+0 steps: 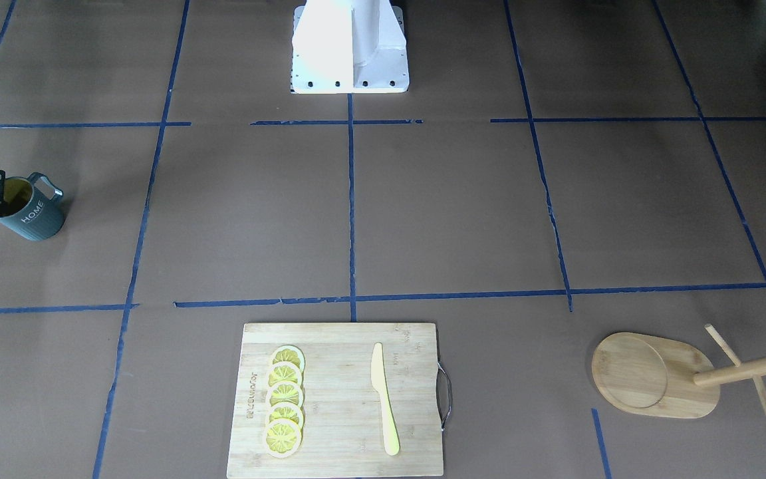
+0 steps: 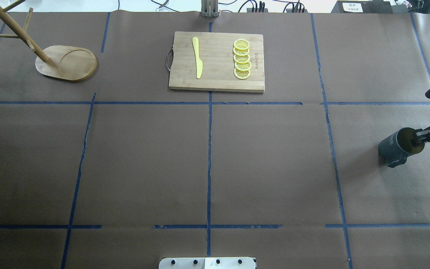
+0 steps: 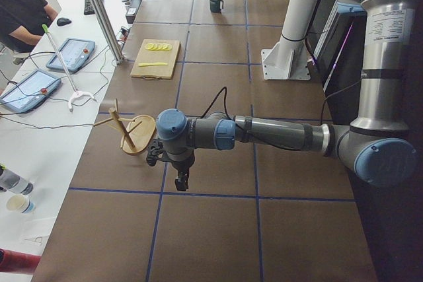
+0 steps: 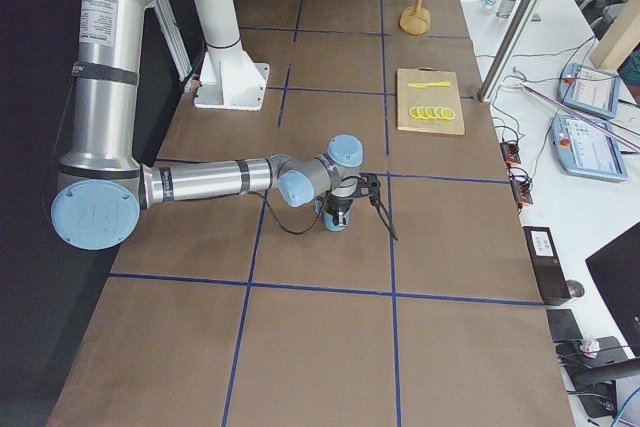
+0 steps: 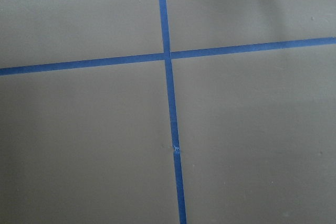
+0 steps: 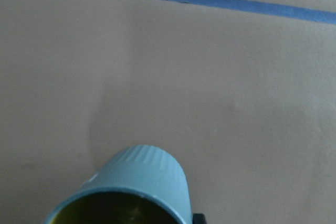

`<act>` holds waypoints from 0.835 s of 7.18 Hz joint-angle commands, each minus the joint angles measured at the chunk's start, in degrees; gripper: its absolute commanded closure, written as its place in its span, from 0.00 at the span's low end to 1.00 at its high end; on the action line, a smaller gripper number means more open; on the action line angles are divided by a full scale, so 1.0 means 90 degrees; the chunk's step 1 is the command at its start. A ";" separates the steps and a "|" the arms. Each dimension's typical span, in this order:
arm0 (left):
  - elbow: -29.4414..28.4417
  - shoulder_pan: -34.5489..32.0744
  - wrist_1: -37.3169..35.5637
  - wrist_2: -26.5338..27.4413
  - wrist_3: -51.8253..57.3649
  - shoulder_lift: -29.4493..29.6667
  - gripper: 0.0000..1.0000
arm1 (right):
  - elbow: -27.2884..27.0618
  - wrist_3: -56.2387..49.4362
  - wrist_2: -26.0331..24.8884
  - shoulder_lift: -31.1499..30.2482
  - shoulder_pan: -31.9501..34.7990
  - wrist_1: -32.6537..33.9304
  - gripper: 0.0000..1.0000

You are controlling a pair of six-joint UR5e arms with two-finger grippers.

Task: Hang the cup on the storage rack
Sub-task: 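Close the right gripper on the teal mug's rim, then carry the teal mug to the table center and set it down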

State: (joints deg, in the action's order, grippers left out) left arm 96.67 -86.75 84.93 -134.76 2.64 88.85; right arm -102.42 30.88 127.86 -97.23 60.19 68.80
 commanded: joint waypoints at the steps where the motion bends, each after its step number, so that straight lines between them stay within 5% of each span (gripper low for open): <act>1: 0.0001 0.0000 -0.0012 -0.0017 -0.0010 0.0000 0.00 | -0.1144 0.0384 0.0080 0.0167 -0.0405 0.0235 1.00; 4: 0.0010 0.0029 -0.0022 -0.0036 -0.0010 0.0000 0.00 | -0.1277 0.2890 -0.0338 0.2795 -0.2034 0.1966 1.00; 6: 0.0010 0.0039 -0.0012 -0.0046 -0.0010 0.0000 0.00 | -0.0258 0.4306 -0.1401 0.4683 -0.3023 0.2746 1.00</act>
State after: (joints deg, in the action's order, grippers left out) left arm 96.76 -86.49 84.79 -135.10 2.55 88.86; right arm -110.61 61.14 120.30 -65.58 38.27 89.72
